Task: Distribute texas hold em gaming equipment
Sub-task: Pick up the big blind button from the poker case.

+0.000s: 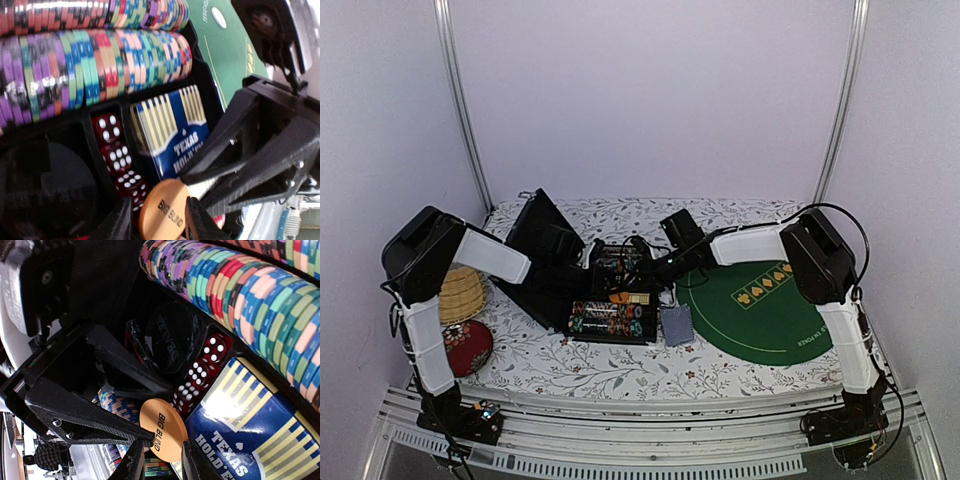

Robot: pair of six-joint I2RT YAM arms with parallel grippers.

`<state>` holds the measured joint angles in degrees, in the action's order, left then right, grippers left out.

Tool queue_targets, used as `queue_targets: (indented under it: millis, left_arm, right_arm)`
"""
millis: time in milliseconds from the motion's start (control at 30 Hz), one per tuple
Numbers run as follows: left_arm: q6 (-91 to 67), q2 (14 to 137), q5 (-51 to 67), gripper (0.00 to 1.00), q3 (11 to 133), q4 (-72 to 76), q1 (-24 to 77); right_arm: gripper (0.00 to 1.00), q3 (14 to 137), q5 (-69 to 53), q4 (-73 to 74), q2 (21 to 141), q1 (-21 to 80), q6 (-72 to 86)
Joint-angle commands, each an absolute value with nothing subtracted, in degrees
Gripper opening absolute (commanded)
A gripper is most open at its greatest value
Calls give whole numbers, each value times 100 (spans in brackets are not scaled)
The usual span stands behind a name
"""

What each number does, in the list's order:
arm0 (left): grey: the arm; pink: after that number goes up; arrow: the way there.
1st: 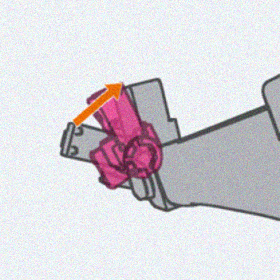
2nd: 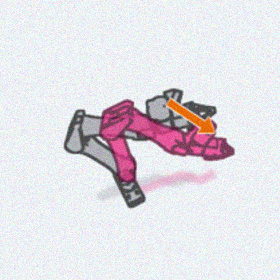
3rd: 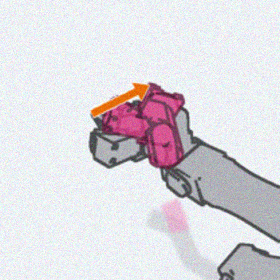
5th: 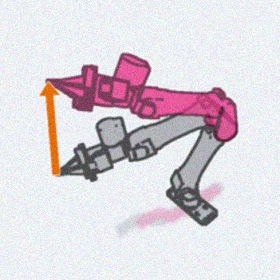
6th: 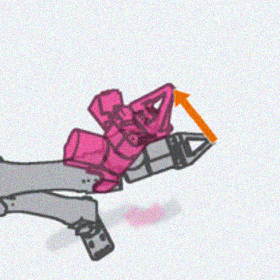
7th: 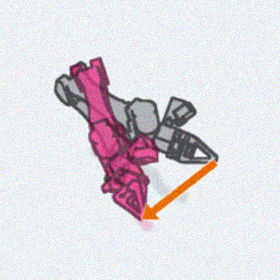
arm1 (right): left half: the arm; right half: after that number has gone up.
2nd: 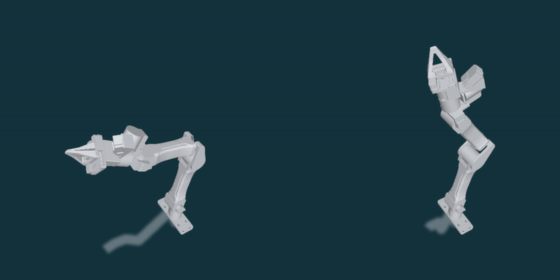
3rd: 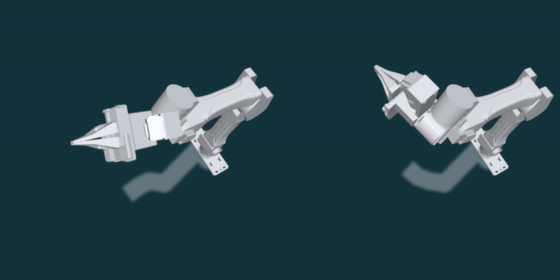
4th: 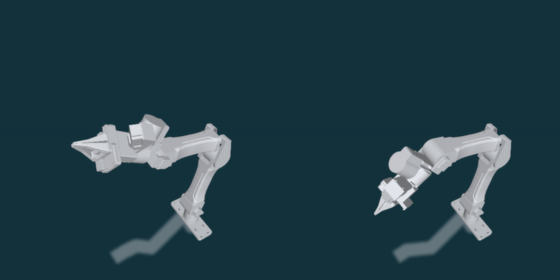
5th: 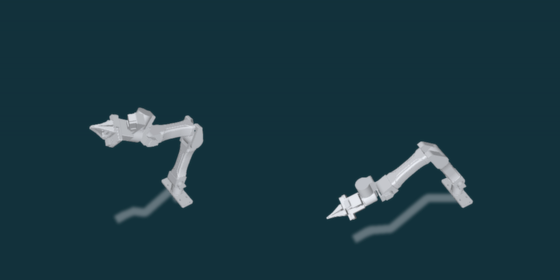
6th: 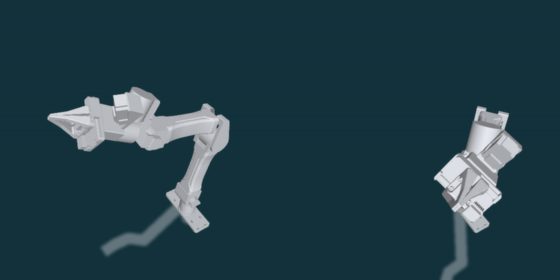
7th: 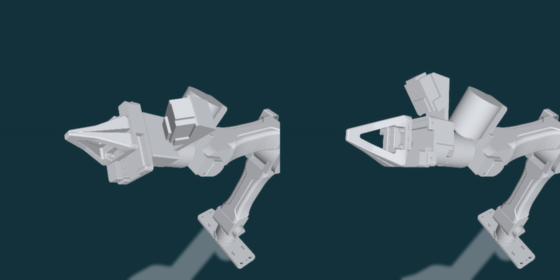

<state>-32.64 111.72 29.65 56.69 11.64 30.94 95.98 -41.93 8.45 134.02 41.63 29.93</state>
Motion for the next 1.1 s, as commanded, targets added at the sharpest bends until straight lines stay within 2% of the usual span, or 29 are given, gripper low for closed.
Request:
queue_targets:
  millis: [0, 133, 367, 400, 700, 867, 1067]
  left_arm:
    - [-3297, 10990, 3581, 36, 5422, 1253, 3138]
    - [-3284, 10961, 3860, 30, 5351, 1347, 3138]
    - [-3186, 10814, 3876, 2, 5315, 1244, 3138]
    - [-3172, 10749, 3853, 0, 5317, 1217, 3133]
    - [-2784, 9894, 3548, 0, 5370, 1015, 3184]
    - [-2482, 9067, 3629, 0, 5373, 1338, 3350]
    - [-2375, 8230, 3853, 0, 5099, 2130, 3590]
  right_arm:
    - [28, 9561, -4249, 785, 13704, 4214, 3100]
    - [28, 9595, -4258, 803, 13704, 4211, 3096]
    - [28, 9582, -4214, 836, 13594, 4151, 3035]
    - [28, 9574, -4210, 824, 13546, 4130, 3008]
    - [40, 9141, -4517, 317, 12222, 3806, 2366]
    - [53, 8435, -4881, -124, 11008, 3758, 1340]
    - [60, 7550, -5211, -1009, 10003, 3821, 1023]
